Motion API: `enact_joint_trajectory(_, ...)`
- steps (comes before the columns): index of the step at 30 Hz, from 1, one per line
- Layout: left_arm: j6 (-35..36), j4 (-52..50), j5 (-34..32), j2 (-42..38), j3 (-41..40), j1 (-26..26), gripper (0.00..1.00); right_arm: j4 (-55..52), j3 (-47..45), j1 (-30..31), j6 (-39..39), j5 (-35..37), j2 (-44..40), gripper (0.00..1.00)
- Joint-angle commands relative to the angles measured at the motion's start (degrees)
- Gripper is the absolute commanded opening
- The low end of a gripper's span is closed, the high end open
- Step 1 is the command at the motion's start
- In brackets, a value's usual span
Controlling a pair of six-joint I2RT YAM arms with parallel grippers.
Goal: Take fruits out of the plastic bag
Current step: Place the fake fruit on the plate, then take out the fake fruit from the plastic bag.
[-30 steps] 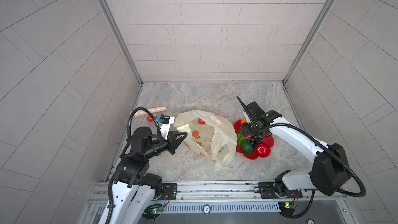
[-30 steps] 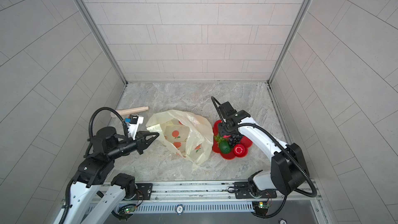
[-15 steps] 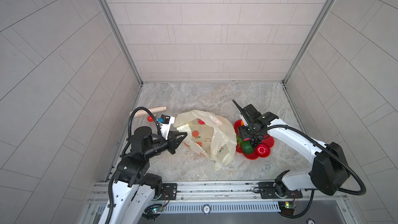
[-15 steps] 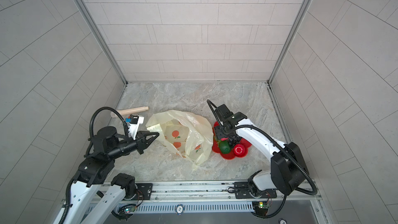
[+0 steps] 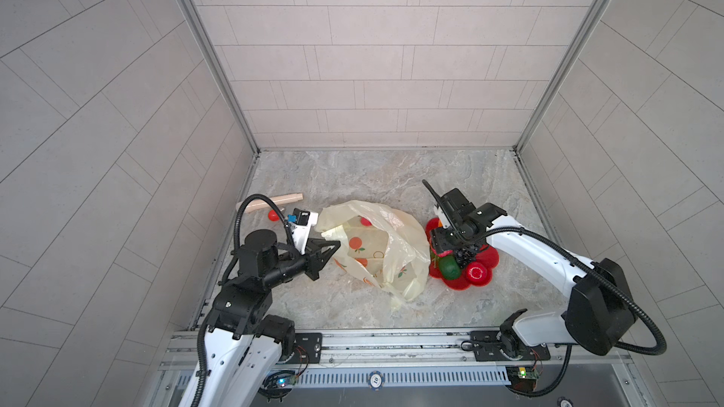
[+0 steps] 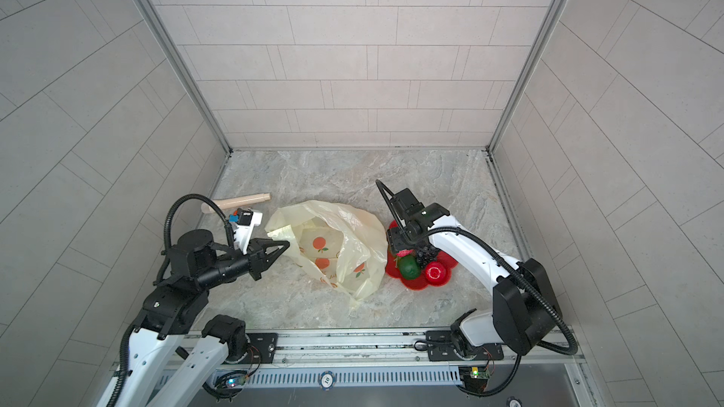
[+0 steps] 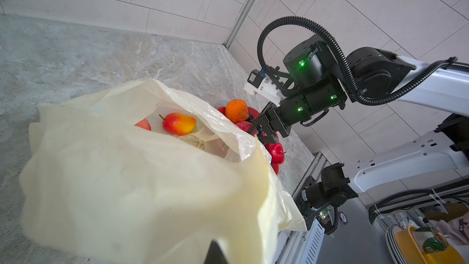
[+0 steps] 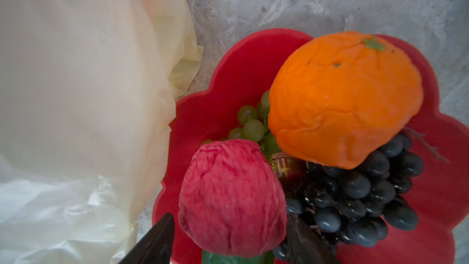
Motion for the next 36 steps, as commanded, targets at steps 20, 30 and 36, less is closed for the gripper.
enact_joint_trajectory(20, 1.53, 0.06, 0.22, -1.14, -0.30, -0.26, 0.04, 5.24, 23.64, 28.62, 1.58, 6.02, -4.86, 0.45)
enact_joint_trajectory(30, 1.53, -0.03, -0.14, -1.42, -0.35, -0.39, 0.04, 14.29, 21.69, 39.57, -7.58, 2.62, 0.75, 0.43)
enact_joint_trajectory(36, 1.48, 0.08, -0.44, -1.08, -0.41, -0.39, 0.05, 20.38, 13.44, 39.75, -7.25, 7.83, 2.42, 0.43)
